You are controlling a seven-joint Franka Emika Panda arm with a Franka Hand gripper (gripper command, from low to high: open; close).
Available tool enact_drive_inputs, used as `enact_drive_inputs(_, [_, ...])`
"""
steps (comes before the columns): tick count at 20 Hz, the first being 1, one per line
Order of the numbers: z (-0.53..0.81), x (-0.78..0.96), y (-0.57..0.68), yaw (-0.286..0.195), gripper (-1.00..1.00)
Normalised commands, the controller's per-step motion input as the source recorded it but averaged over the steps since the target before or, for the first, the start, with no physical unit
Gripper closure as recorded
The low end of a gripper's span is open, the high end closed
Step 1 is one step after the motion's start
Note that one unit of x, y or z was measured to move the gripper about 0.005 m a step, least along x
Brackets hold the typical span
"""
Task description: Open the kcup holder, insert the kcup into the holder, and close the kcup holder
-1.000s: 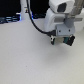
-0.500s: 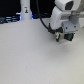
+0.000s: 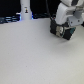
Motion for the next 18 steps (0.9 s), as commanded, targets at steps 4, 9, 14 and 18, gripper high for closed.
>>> enact_drive_inputs(4, [0.01, -0.89, 0.56, 0.023, -1.00])
enact_drive_inputs(9, [0.02, -0.75, 0.53, 0.038, -1.00])
enact_drive_inputs(14, [0.74, 0.16, 0.23, 0.023, -1.00])
enact_drive_inputs(18, [0.86, 0.31, 0.12, -0.010, -1.00])
